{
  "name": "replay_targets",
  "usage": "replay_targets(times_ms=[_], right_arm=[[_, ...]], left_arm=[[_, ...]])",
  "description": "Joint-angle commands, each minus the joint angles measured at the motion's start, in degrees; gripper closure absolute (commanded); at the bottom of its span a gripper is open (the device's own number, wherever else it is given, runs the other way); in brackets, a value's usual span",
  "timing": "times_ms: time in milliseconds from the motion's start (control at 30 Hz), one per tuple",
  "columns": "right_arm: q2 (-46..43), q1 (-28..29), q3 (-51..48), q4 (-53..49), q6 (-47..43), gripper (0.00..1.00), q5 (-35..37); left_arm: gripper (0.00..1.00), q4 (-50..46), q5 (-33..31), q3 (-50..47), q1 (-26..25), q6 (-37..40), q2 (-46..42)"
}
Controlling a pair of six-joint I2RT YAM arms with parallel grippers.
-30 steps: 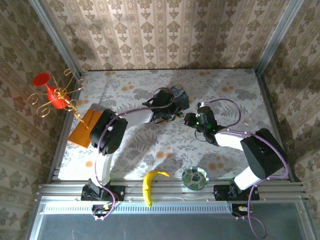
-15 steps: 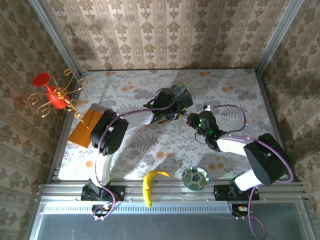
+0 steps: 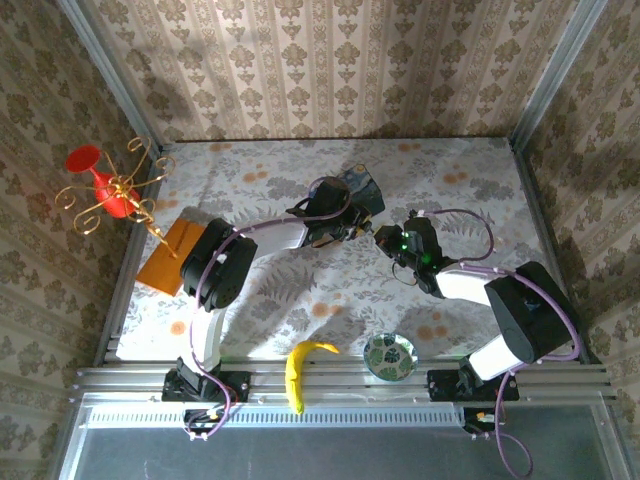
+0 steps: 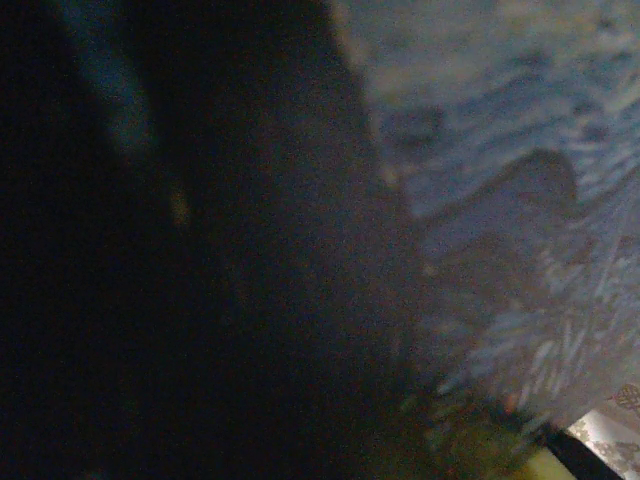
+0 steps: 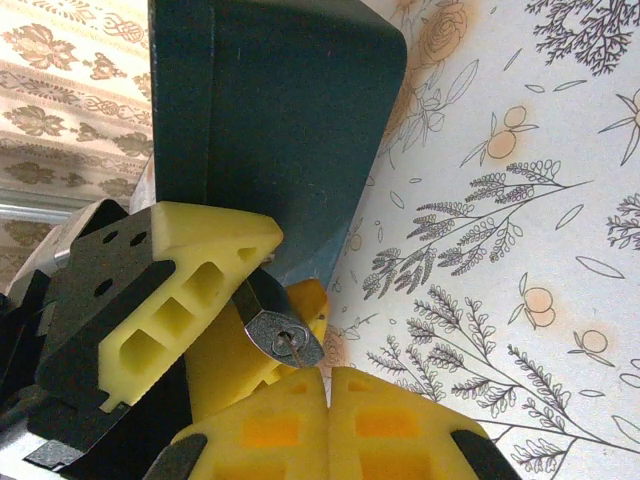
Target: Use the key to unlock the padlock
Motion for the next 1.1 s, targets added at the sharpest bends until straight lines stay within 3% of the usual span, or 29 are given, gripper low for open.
replay_targets(times_ms=[0,233,400,800,1067], right_arm=[[-2.09,-1.05,1.48,-1.11,-1.64,1.0,-2.06],[1.5,2.95,3.18,2.22,-4.06,1.0,0.34],[3.76,6.37,5.94,3.06,-12.05,1.0,5.2],[1.18,-0.12,7.19,1.17,-13.81,1.0,2.22],[5.53,-3.28,7.83,4.33,-6.64,1.0,-5.77]], left_arm=[[1.0,-2.59,14.25,-0.97,-4.37,-2.38,-2.63],[1.0,-2.07,14.75,0.86,-5.09,-3.12,-1.7],[1.0,-2.58,15.57,1.67,-5.57,-2.7,-1.78],[1.0,-4.08,17.43,0.54,-5.76,-1.02,-2.75],[1.0,-4.3,18.0,0.45,-5.91,-0.06,-3.8]])
